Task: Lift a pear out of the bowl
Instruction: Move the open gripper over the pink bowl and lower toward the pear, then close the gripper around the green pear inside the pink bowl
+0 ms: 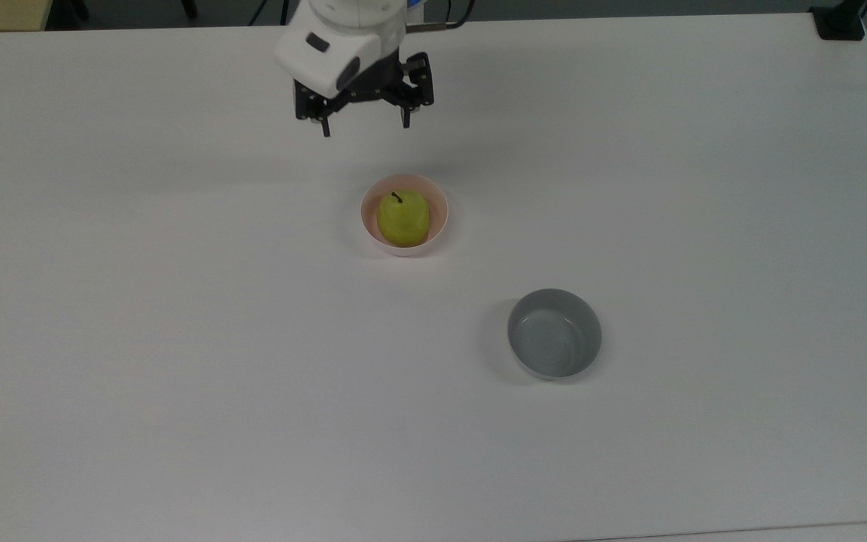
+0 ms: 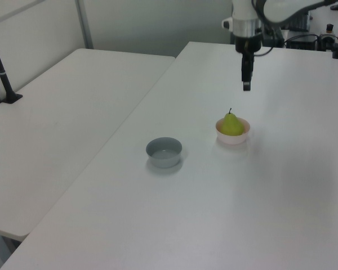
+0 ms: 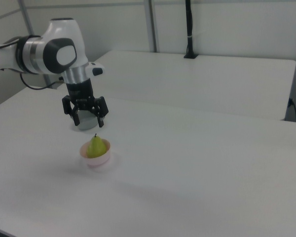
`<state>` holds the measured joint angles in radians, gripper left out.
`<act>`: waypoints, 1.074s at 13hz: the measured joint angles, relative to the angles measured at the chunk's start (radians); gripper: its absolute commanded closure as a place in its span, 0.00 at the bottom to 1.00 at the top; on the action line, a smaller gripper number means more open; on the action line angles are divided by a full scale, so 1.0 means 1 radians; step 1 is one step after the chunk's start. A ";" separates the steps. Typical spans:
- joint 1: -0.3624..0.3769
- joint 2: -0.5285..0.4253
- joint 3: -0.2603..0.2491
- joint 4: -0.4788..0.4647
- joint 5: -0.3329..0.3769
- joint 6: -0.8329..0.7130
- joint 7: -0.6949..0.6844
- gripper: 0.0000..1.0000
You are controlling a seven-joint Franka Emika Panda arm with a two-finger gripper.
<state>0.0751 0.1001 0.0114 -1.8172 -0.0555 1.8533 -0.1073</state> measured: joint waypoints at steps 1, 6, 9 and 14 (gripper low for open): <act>0.005 0.008 0.003 -0.017 0.000 0.023 -0.017 0.00; 0.052 0.125 0.005 -0.046 -0.017 0.153 -0.043 0.00; 0.062 0.171 0.005 -0.047 -0.023 0.206 -0.044 0.03; 0.074 0.209 0.005 -0.046 -0.067 0.227 -0.045 0.12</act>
<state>0.1495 0.3095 0.0161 -1.8636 -0.1223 2.0801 -0.1526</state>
